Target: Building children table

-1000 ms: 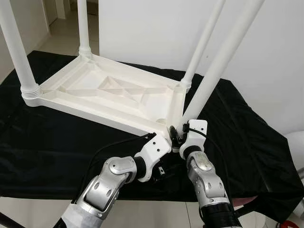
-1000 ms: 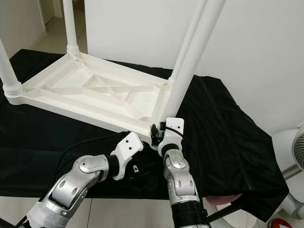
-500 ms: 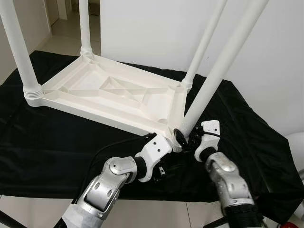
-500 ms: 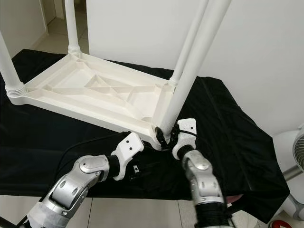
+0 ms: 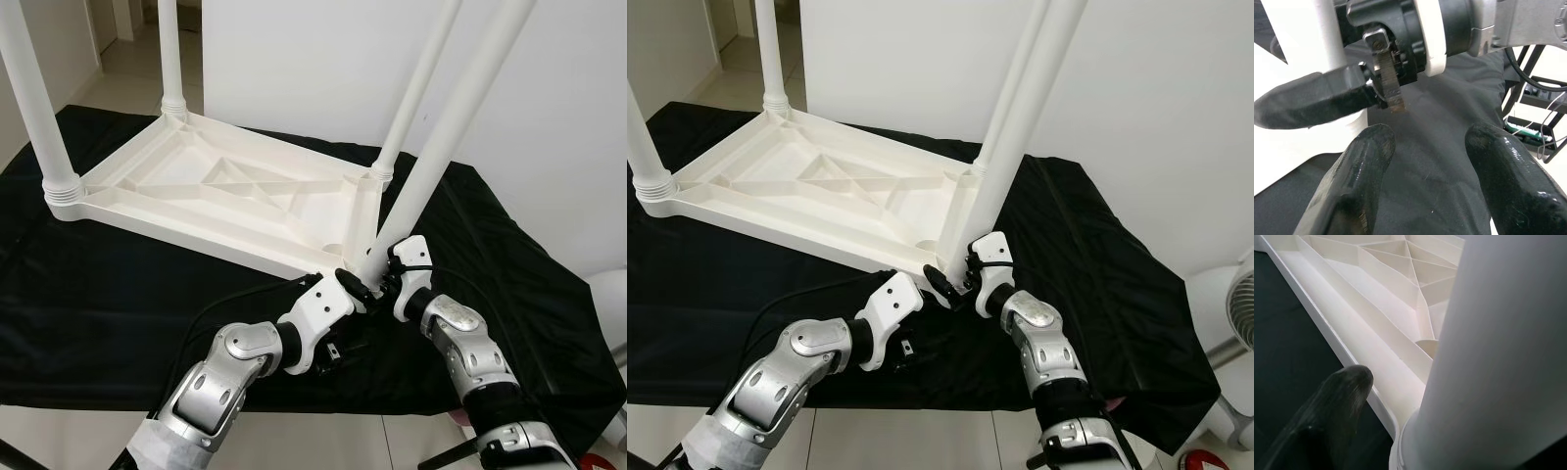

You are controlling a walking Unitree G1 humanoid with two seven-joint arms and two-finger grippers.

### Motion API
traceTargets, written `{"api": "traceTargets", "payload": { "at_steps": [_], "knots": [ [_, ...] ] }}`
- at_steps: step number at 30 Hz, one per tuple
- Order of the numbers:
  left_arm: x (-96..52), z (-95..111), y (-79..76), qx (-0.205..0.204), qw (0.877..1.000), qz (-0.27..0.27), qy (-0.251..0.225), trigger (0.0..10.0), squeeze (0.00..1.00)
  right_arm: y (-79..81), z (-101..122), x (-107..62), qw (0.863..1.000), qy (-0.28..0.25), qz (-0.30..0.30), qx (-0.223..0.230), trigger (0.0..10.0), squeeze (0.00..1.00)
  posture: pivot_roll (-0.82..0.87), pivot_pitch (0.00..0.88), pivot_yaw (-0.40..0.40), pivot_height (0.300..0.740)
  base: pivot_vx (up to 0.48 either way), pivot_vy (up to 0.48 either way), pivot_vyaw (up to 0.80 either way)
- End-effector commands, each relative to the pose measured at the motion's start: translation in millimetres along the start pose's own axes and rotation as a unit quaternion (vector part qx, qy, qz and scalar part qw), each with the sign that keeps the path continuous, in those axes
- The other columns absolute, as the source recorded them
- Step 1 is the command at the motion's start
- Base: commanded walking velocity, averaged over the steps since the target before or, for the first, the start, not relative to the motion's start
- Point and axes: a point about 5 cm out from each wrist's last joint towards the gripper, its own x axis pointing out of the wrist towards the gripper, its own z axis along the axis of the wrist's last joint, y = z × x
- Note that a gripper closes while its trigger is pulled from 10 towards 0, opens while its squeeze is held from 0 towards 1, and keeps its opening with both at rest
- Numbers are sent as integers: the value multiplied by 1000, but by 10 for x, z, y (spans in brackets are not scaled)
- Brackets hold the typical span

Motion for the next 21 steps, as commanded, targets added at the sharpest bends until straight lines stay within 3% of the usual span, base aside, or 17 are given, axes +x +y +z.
{"api": "traceTargets", "payload": {
  "at_steps": [1, 3, 4, 5, 7, 8, 19, 20, 21],
  "knots": [
    [21, 42, 20, 5, 1000, 20, -3, 10000, 0, -9, -47, 44, 1000, 17, 20, -8, 10000, 0, 44, 0, -158, 740, 0, 0, 0],
    [16, 44, 26, 5, 1000, 21, -3, 10000, 0, -23, -57, 70, 999, 20, 24, -11, 10000, 0, 46, 0, -159, 740, 0, 0, 0],
    [13, 46, 30, 6, 1000, 22, -3, 10000, 0, -43, -70, 85, 999, 25, 24, -12, 7765, 0, 46, 0, -159, 740, 0, 0, 0],
    [12, 48, 33, 6, 1000, 23, -3, 10000, 0, -67, -87, 91, 999, 30, 24, -11, 2745, 0, 47, 0, -159, 740, 0, 0, 0],
    [13, 49, 34, 6, 1000, 24, -3, 10000, 0, -82, -99, 94, 999, 32, 24, -11, 2745, 0, 47, 0, -159, 740, 0, 0, 0],
    [12, 53, 33, 6, 1000, 24, -3, 10000, 0, -102, -121, 87, 999, 39, 21, -10, 0, 0, 48, 0, -160, 740, 0, 0, 0],
    [11, 53, 22, 4, 1000, 25, -4, 10000, 0, -134, -222, 46, 999, 46, 21, -3, 0, 0, 44, 0, -164, 740, 0, 0, 0],
    [15, 55, 22, 4, 1000, 26, -5, 10000, 0, -132, -234, 46, 999, 45, 15, 1, 2745, 0, 42, 0, -165, 740, 0, 0, 0],
    [19, 57, 21, 4, 1000, 26, -6, 10000, 0, -115, -243, 51, 999, 43, 9, 10, 10000, 0, 43, 0, -167, 740, 0, 0, 0]
  ]
}}
